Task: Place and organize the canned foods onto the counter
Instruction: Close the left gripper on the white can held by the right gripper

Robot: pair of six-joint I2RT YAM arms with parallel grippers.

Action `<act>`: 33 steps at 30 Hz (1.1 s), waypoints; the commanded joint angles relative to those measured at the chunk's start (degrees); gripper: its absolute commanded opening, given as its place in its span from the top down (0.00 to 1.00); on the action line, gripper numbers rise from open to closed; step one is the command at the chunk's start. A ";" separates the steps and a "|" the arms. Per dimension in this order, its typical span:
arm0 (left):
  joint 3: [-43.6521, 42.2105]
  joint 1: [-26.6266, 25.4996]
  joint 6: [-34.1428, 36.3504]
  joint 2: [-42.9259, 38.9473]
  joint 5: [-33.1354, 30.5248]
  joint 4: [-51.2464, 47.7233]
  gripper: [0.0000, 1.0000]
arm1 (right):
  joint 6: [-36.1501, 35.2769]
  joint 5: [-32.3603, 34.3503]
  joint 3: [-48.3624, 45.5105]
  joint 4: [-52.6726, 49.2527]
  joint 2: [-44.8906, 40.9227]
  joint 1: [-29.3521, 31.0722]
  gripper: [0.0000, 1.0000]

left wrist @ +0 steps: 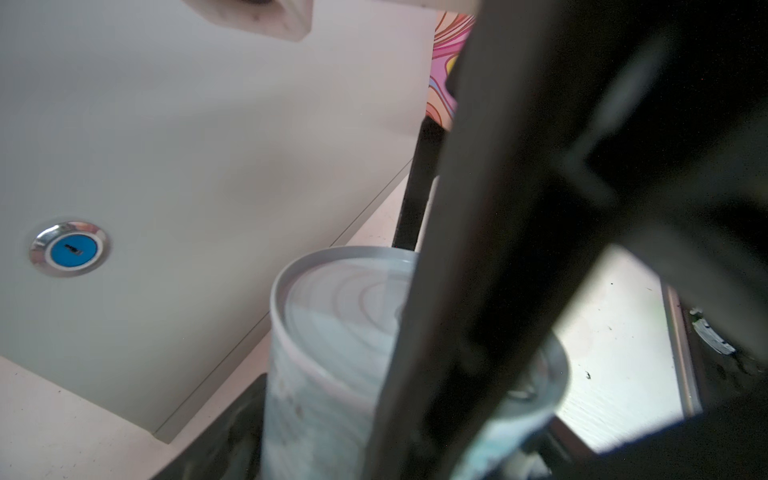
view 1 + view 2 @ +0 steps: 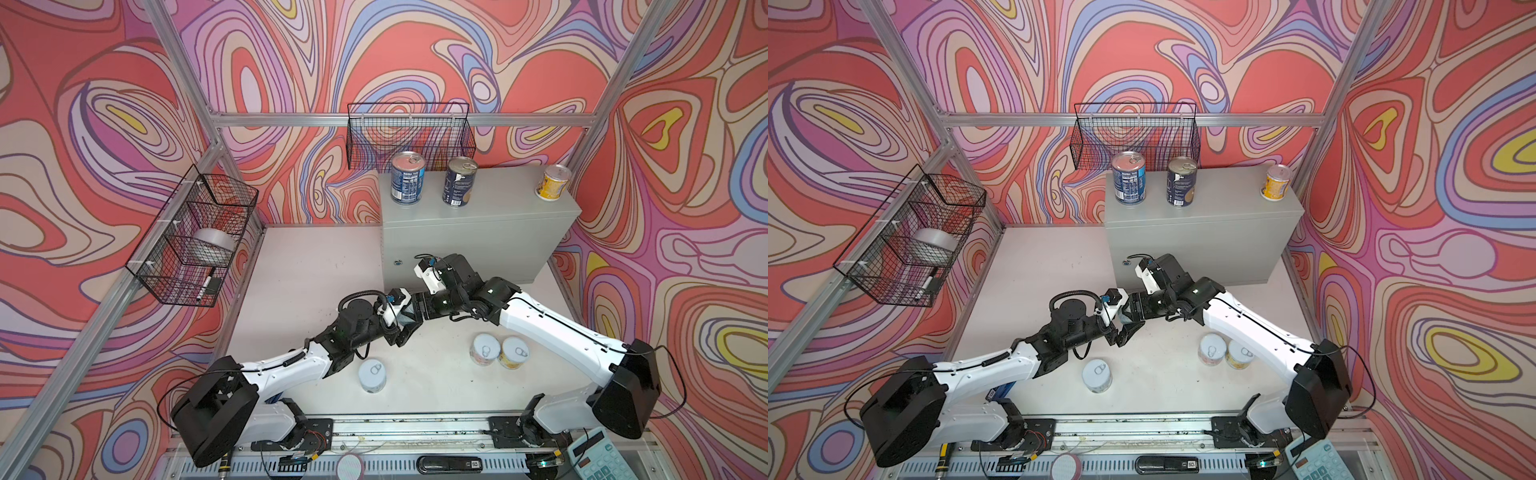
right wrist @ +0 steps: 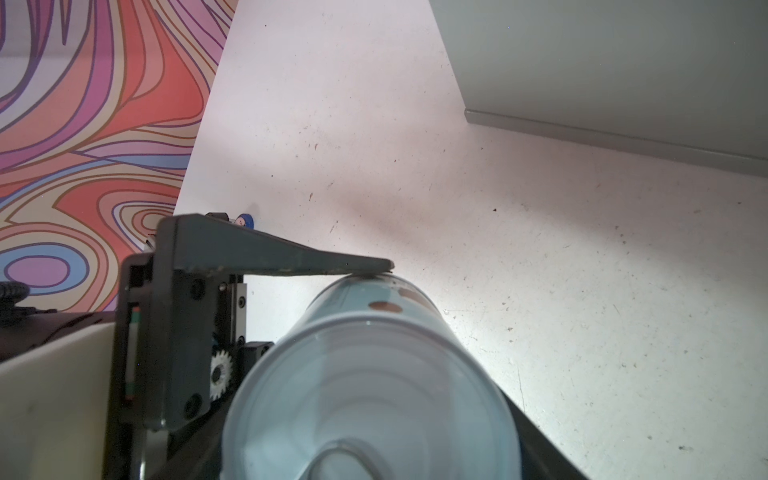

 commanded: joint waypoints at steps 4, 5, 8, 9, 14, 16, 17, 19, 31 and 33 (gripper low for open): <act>3.10 -0.07 2.97 1.89 0.66 2.91 0.15 | -2.32 -6.65 1.15 0.77 -0.37 1.59 0.27; 3.10 -0.07 2.85 2.02 0.77 3.04 0.15 | -2.43 -7.78 1.11 1.16 -0.27 1.59 0.27; 2.79 -0.07 2.57 1.94 1.33 3.59 0.15 | -2.56 -10.55 1.15 1.71 0.47 1.59 0.27; 2.67 -0.07 2.54 1.81 1.51 3.69 0.15 | -2.63 -11.04 1.23 1.78 0.67 1.57 0.27; 1.76 -0.07 2.50 1.00 1.89 4.01 0.21 | -2.49 -13.41 1.15 2.81 0.87 1.50 0.27; 1.35 -0.07 2.61 0.58 2.17 4.16 0.21 | -2.20 -13.82 0.97 3.20 0.88 1.30 0.27; 1.09 -0.06 2.70 0.37 2.12 4.44 0.21 | -2.14 -14.24 0.93 3.41 0.84 1.24 0.27; 0.78 -0.07 2.71 -0.03 2.01 4.71 0.21 | -1.96 -14.34 0.75 3.64 0.79 1.15 0.27; -1.08 -0.07 3.41 -2.45 1.92 5.94 0.23 | -1.10 -19.58 -1.61 6.52 -0.15 -0.12 0.27; -1.08 -0.07 3.49 -2.54 1.79 5.94 0.24 | -0.95 -20.97 -2.03 7.23 -0.27 -0.49 0.27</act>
